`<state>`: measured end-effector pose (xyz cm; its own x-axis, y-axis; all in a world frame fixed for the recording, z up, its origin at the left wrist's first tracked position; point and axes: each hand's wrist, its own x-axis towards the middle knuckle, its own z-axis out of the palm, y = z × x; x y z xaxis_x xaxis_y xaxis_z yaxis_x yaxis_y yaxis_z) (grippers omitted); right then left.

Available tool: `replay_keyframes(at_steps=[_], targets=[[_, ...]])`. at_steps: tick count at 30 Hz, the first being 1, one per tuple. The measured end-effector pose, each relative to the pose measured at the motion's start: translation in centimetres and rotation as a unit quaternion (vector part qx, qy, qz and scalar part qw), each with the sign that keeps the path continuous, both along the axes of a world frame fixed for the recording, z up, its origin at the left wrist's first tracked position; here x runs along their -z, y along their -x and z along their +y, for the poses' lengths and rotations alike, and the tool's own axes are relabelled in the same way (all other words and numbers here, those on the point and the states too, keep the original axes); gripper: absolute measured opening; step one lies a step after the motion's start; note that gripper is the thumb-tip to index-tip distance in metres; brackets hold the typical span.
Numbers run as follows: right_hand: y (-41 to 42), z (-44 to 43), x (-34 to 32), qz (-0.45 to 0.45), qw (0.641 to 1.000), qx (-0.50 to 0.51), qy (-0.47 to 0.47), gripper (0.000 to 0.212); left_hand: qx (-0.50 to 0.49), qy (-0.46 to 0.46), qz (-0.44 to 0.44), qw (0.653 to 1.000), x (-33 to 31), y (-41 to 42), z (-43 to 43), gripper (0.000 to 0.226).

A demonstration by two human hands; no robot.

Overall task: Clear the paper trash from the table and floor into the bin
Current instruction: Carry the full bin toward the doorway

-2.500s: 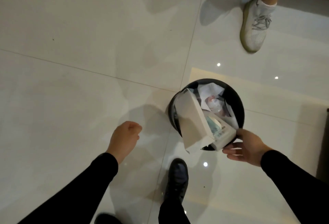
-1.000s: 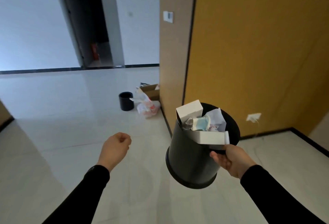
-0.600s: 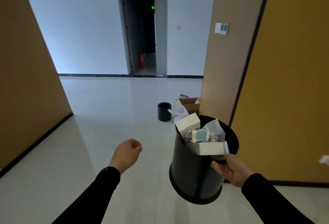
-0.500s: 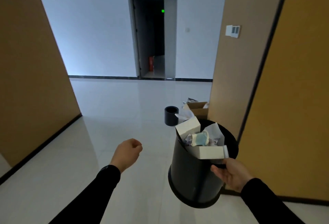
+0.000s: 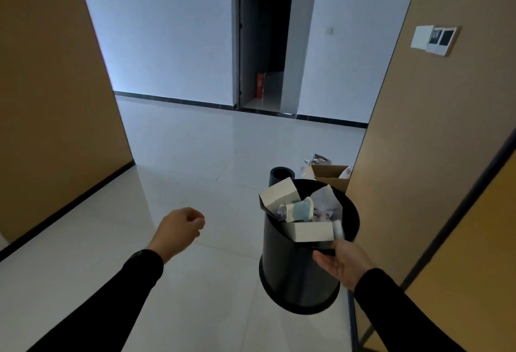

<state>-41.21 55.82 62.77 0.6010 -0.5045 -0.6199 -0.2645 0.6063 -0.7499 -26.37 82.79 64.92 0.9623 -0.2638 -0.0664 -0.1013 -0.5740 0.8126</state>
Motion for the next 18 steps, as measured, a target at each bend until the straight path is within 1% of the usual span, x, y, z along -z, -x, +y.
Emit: replay_keyframes(at_steps=[2,5,10,14,18], targets=[[-3.1,-1.0,0.6,0.005,1.0,0.011,-0.005,0.019,0.004,0.0,-0.001,1.0,0.5,-3.5,-1.0,0.011],[-9.0,-2.7,2.2,0.007,0.999,0.035,-0.008,0.027,0.014,0.008,-0.007,1.0,1.4,-10.2,-2.8,0.011],[-18.1,-4.7,3.1,0.008,0.993,0.114,-0.022,0.037,0.061,-0.008,-0.001,0.998,1.9,-22.4,-6.3,0.011],[-23.8,-7.1,2.6,-0.009,0.984,0.178,-0.028,0.037,0.114,-0.009,-0.008,0.993,0.3,-31.0,-11.0,0.011],[-27.6,-10.5,2.0,-0.011,0.976,0.217,-0.029,0.035,0.173,-0.001,-0.008,0.985,-0.8,-36.3,-17.1,0.01]])
